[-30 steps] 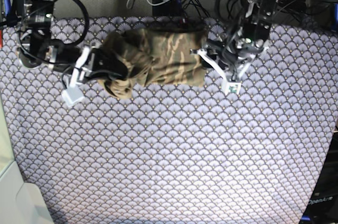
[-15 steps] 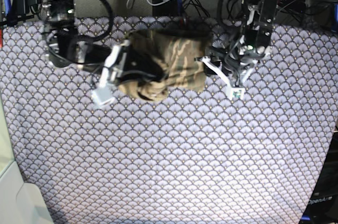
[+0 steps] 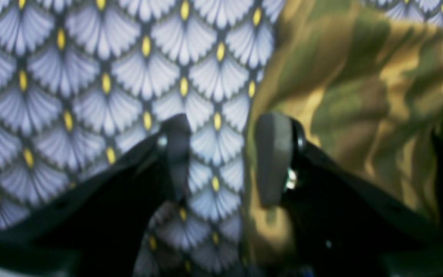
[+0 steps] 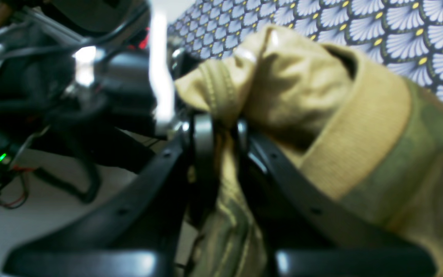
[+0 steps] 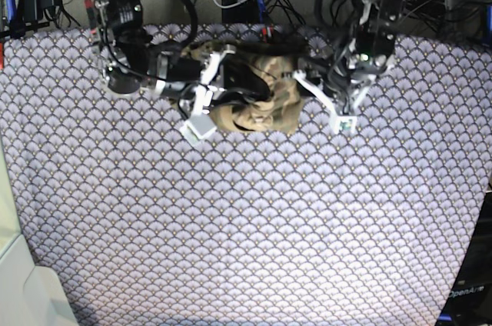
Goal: Fold the T-shirt properly
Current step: 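Push the strip end with the right gripper toward the left gripper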
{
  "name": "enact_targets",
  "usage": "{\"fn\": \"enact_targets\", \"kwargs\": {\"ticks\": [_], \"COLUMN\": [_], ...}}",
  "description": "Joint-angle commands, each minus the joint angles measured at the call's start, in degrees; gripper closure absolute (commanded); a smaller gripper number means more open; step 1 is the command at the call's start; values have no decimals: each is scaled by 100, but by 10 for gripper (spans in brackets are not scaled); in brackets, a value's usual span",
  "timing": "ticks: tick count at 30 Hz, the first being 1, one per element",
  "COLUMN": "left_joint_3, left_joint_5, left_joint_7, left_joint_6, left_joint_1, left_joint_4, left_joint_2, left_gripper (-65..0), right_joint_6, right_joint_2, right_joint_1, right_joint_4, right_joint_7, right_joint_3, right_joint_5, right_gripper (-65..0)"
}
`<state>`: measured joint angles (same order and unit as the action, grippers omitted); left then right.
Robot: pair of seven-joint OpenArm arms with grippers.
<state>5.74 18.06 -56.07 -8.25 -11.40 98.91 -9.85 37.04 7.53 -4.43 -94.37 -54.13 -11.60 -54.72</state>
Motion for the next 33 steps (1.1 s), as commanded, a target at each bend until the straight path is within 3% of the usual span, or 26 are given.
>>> {"fn": "enact_targets", "kwargs": {"ticks": [1,12,21,29,33], "left_joint_3": [-24,-1088,-1079,-1079,-1079], "left_joint_5": [-17,-26,-26,-17,-17], "left_joint_7": [47,-516,-489,-489,-489], "left_joint_6": [12,12,12,29,29], "left_joint_1": [37,-192,-157,-192,-210], "left_joint_4": [232,803,241,337,355], "left_joint_2": [-13,-13,4,22,22], "left_gripper": [-285,-287,-287,-287,-287], "right_joint_6": [28,19,11,19,55], "right_joint_2": [-63,-344,-432,-661,-661], "right_joint_1": [157,500,816,807,807], "right_joint_4": [-89,509,975,975,958], "right_joint_7": [169,151,178,178,143], "right_joint_3": [-14,-32,-515,-542,-542], "right_joint_5": [-194,-194,-150,439,421], "right_gripper": [0,0,0,-4,-118]}}
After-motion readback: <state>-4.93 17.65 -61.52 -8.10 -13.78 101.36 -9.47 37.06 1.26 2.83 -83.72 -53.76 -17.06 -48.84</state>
